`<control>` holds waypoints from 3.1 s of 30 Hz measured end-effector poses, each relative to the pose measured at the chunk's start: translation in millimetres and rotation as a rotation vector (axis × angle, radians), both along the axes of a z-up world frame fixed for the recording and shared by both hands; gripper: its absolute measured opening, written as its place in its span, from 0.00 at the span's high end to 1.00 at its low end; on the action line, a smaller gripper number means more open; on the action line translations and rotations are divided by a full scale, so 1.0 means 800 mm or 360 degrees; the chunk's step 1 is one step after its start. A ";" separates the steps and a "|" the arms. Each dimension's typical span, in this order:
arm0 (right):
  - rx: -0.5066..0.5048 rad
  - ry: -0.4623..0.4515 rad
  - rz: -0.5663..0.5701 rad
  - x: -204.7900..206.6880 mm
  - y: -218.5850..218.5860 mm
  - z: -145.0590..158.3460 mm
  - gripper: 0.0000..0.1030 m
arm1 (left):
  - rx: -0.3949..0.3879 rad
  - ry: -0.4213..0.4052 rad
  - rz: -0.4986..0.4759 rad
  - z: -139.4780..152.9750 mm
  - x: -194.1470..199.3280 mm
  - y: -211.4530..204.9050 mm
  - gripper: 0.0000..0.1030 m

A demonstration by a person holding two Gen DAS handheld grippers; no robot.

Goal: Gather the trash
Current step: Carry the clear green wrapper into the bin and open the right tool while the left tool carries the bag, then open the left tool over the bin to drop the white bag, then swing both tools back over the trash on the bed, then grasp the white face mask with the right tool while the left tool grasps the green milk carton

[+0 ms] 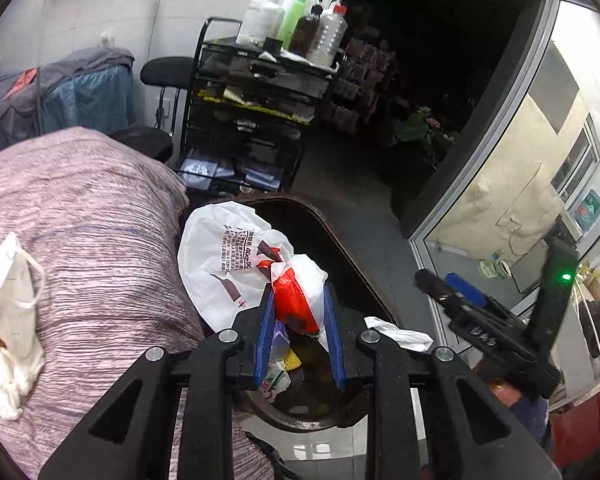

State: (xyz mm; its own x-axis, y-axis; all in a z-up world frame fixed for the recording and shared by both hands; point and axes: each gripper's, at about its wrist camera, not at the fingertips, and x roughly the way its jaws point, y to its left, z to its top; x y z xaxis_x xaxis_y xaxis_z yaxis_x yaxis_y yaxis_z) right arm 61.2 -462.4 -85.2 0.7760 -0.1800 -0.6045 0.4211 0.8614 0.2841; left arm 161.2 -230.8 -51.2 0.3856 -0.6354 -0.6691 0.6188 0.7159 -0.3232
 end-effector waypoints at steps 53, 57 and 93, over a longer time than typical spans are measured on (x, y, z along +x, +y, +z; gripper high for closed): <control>0.0058 -0.0201 0.0445 0.039 0.129 0.045 0.13 | 0.0121 -0.0352 0.0475 0.042 -0.037 0.126 0.06; 0.0056 -0.0205 0.0546 0.052 0.158 0.048 0.13 | 0.0146 -0.0341 0.0559 0.038 -0.037 0.157 0.06; 0.0015 0.0294 0.1433 0.247 0.421 0.021 0.27 | 0.0365 -0.0119 0.0958 -0.024 0.017 0.372 0.07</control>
